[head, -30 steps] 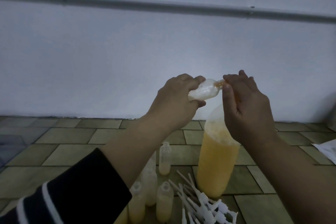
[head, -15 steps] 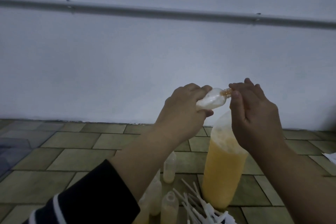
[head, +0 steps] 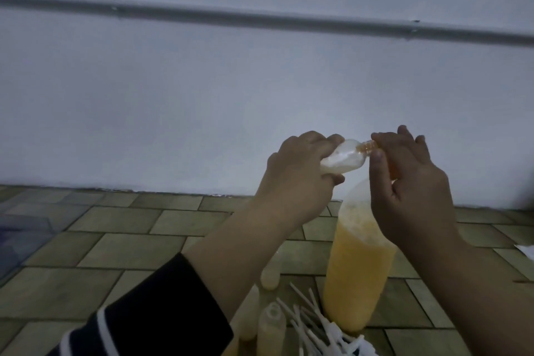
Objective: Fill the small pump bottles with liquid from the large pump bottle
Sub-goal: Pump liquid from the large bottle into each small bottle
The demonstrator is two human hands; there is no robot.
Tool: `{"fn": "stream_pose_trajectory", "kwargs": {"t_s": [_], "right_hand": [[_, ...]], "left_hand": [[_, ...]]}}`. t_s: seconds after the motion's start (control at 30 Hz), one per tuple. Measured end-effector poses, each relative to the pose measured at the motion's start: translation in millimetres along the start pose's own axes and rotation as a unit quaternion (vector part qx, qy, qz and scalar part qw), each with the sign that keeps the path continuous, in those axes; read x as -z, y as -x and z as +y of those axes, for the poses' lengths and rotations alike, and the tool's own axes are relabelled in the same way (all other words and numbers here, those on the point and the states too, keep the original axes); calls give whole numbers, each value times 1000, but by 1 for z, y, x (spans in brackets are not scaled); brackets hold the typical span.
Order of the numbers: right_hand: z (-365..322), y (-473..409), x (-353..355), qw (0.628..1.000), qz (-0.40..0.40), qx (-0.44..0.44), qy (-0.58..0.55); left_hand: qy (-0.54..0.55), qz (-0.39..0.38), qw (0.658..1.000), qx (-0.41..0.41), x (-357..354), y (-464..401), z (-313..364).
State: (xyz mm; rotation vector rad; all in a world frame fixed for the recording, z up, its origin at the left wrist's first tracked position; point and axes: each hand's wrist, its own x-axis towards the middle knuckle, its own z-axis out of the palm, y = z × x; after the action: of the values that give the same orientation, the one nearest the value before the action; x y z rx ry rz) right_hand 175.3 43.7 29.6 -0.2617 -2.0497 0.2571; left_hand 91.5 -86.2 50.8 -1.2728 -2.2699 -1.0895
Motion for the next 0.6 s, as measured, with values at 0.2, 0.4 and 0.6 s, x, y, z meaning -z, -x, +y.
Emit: {"fn": "stream_pose_trajectory", "kwargs": {"t_s": [0.2,0.4,0.6], "right_hand": [[-6,-9,12,999,-2,30,15],[1,-6,2,1000,7,13,14],[1,-4,6,999,-22,14,19]], "left_hand": [[12,7,1000,-7,10,-4,3],[16,7,1000,-4,0,-4,-1],[-14,-6,1000,-8,3,-2,2]]}}
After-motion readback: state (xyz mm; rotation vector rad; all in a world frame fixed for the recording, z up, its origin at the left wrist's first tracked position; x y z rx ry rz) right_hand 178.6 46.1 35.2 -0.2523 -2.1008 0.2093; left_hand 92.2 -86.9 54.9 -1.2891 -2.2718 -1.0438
